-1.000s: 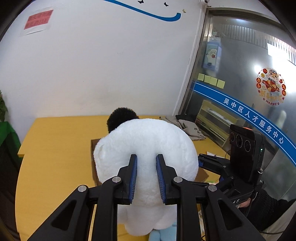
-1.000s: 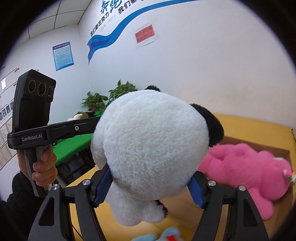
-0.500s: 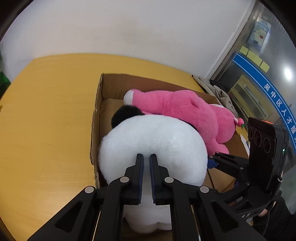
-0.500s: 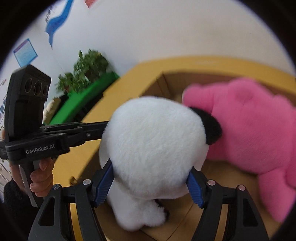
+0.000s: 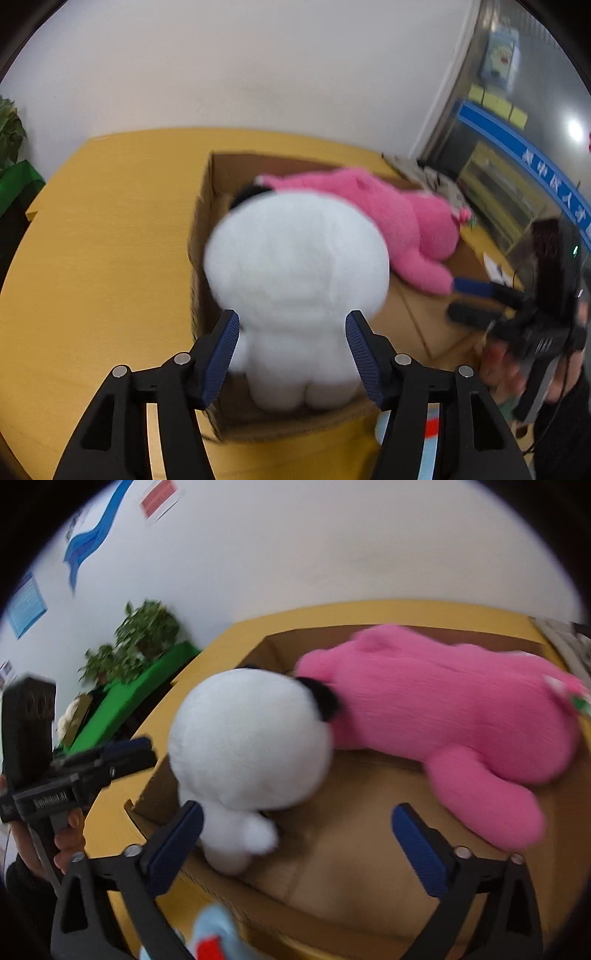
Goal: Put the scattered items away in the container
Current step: 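Lift the white panda with both grippers and carry it over the box, then lower the white panda into the box beside the pink bear, open grippers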
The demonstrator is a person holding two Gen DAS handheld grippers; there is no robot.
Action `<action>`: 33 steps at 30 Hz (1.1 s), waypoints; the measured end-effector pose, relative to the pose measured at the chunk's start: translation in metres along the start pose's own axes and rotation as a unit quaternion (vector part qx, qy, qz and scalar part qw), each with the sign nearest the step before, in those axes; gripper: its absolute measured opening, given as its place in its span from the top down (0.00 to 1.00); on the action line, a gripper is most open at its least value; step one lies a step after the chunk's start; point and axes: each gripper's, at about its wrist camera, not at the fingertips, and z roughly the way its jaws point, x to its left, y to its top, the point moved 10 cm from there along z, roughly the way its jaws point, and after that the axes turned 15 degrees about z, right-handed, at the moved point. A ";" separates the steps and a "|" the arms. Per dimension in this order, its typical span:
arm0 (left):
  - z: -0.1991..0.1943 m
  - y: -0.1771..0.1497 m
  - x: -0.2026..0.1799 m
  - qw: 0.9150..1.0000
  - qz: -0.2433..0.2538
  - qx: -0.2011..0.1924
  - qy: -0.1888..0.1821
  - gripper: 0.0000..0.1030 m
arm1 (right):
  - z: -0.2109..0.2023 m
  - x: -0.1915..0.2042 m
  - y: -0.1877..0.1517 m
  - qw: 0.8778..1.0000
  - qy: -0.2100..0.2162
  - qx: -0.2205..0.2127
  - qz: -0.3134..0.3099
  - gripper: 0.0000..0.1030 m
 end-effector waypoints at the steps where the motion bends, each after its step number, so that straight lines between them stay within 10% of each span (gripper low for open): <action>1: 0.006 -0.011 -0.003 1.000 0.001 0.015 0.004 0.38 | -0.004 -0.019 -0.003 0.999 -0.028 -0.001 0.015 0.00; 12: -0.004 -0.048 -0.021 0.999 -0.028 0.029 0.022 0.45 | -0.021 -0.065 -0.043 0.989 -0.146 -0.003 0.007 0.01; 18: -0.076 -0.021 -0.036 0.990 -0.039 -0.050 0.125 0.01 | -0.080 -0.039 -0.010 0.986 -0.133 -0.100 -0.018 0.01; 33: -0.145 -0.002 -0.130 0.985 -0.005 -0.115 0.128 0.00 | -0.175 -0.029 -0.005 0.968 -0.144 -0.199 -0.041 0.01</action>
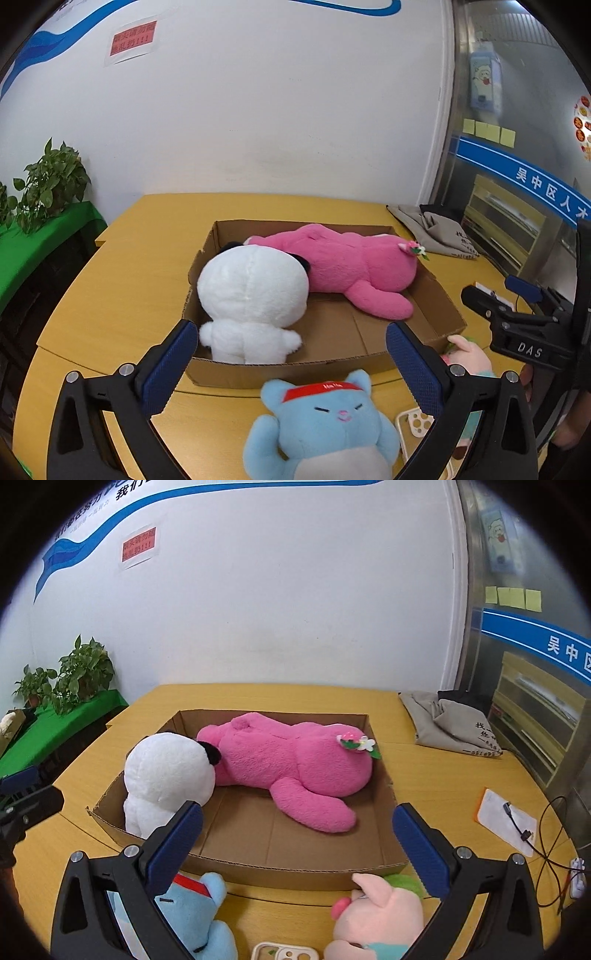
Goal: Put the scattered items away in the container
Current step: 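Lower the white panda into the box beside the pink bear, open grippers, then move both grippers to the blue plush bear with red headband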
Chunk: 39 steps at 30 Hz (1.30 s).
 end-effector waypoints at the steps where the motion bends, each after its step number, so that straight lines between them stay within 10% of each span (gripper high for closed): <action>1: -0.001 0.000 -0.003 1.000 0.000 0.000 -0.003 0.00 | -0.002 -0.002 0.001 1.000 0.000 -0.001 0.001 0.01; 32: 0.002 -0.024 -0.020 0.999 -0.010 0.023 -0.024 0.00 | -0.015 -0.019 -0.017 1.000 -0.010 0.012 0.002 0.01; 39: 0.022 -0.069 -0.006 0.995 -0.017 0.069 -0.063 0.00 | -0.005 0.012 -0.078 0.993 0.074 0.091 -0.027 0.01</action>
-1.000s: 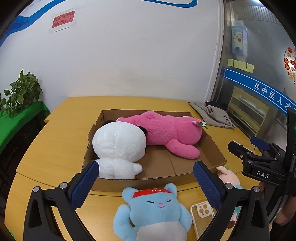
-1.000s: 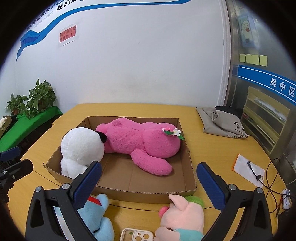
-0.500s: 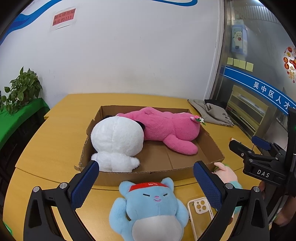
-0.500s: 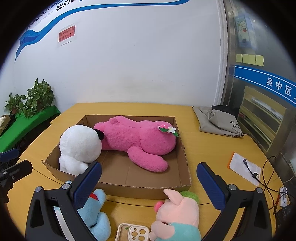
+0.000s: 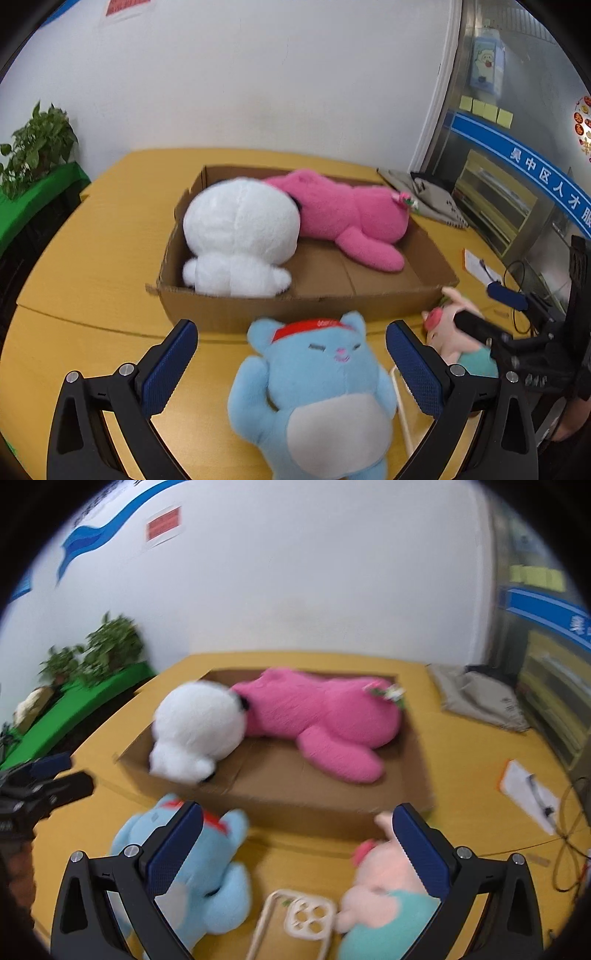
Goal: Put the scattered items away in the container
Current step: 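Move both grippers to the blue plush bear with red headband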
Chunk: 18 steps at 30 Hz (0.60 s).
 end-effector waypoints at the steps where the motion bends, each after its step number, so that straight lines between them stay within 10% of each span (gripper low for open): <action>1: 0.007 -0.008 0.004 1.000 -0.004 0.011 -0.005 0.00 | 0.006 0.010 -0.013 1.000 0.019 0.021 -0.008 0.01; 10: 0.049 -0.064 0.011 0.996 -0.010 0.083 -0.036 0.08 | 0.051 0.063 -0.091 0.985 0.095 0.144 -0.012 0.01; 18: 0.042 -0.072 0.058 0.995 -0.053 0.079 -0.022 0.09 | 0.050 0.042 -0.083 0.987 0.083 0.134 0.021 0.01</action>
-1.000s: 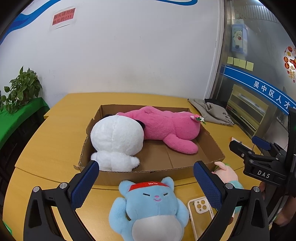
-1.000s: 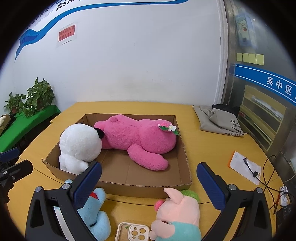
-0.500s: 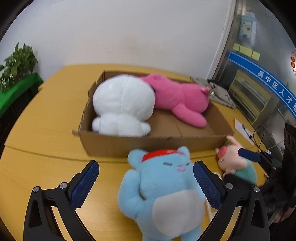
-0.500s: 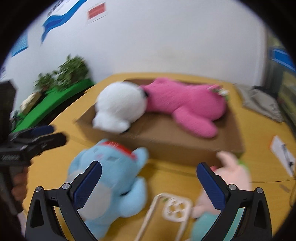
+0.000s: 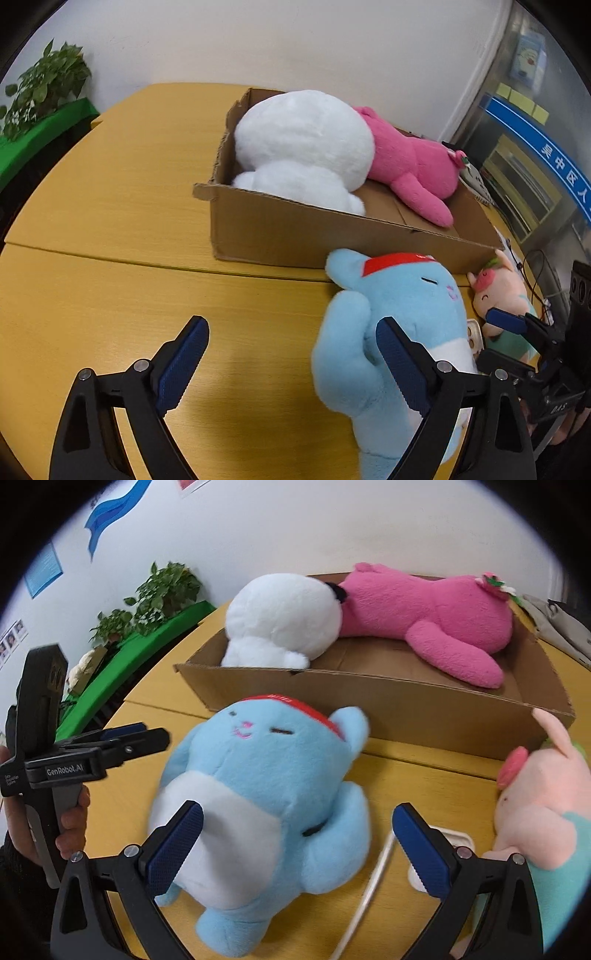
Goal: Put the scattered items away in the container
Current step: 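Move both grippers to the blue plush bear with red headband, then close both grippers on the blue bear and lift it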
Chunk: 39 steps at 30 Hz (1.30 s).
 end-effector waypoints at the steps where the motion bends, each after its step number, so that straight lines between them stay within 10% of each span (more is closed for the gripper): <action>1: 0.006 -0.002 -0.001 1.000 0.005 0.007 -0.005 0.09 | -0.001 -0.005 0.000 1.000 -0.003 0.000 0.008 0.01; 3: 0.019 -0.007 -0.009 0.999 0.031 0.028 -0.011 0.24 | -0.002 -0.014 -0.002 1.000 -0.007 0.006 0.019 0.01; 7: 0.044 -0.023 -0.027 0.994 0.080 0.073 -0.012 0.85 | 0.008 -0.035 -0.012 0.998 -0.027 0.028 0.047 0.02; 26: 0.036 -0.036 -0.005 0.998 0.027 0.048 -0.011 0.88 | 0.041 -0.008 -0.012 0.997 -0.026 0.059 0.037 0.15; 32: 0.030 -0.030 -0.007 0.998 0.036 0.047 0.005 0.95 | 0.053 0.011 -0.014 0.996 0.035 0.079 0.038 0.65; 39: 0.003 0.001 -0.021 0.999 0.050 0.006 0.013 1.00 | 0.042 0.025 -0.018 0.994 0.078 0.077 0.027 0.75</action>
